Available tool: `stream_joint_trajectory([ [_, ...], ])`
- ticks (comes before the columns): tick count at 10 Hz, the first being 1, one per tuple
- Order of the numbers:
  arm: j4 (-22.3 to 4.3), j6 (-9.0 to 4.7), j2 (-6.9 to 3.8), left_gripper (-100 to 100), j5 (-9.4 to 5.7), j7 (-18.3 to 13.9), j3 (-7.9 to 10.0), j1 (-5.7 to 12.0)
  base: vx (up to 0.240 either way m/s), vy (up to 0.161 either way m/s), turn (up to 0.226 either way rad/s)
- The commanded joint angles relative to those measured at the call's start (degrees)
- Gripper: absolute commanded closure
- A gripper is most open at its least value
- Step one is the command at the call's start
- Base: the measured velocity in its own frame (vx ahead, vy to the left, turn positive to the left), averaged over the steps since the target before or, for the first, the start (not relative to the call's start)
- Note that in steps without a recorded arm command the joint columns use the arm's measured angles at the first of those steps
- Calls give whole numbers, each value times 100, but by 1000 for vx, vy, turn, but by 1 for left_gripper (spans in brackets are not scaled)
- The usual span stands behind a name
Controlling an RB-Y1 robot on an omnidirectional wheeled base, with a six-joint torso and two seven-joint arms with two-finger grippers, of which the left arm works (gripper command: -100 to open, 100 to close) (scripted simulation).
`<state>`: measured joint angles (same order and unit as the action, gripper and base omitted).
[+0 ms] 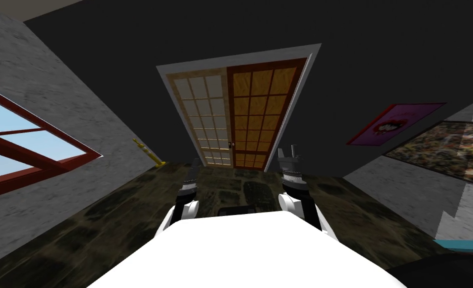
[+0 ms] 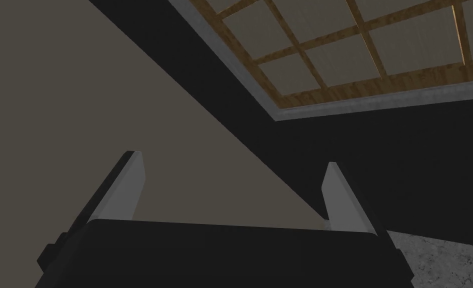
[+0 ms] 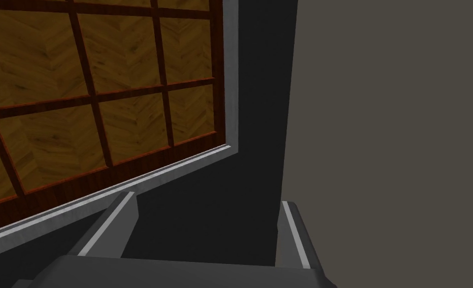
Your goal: Pull the door open
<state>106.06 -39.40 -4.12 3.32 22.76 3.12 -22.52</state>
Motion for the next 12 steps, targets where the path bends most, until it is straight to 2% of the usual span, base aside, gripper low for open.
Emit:
stream_joint_trajectory([
  [1,-176,1,-23,-100,42,196,53,53,104,-10,-75],
  [6,-804,-85,-80,-100,173,770,222,207,97,-15,-66],
  [7,-804,-85,-80,-100,173,770,222,207,69,-6,-21],
  [12,-1457,-174,-118,-100,309,1369,399,368,88,-6,-72],
])
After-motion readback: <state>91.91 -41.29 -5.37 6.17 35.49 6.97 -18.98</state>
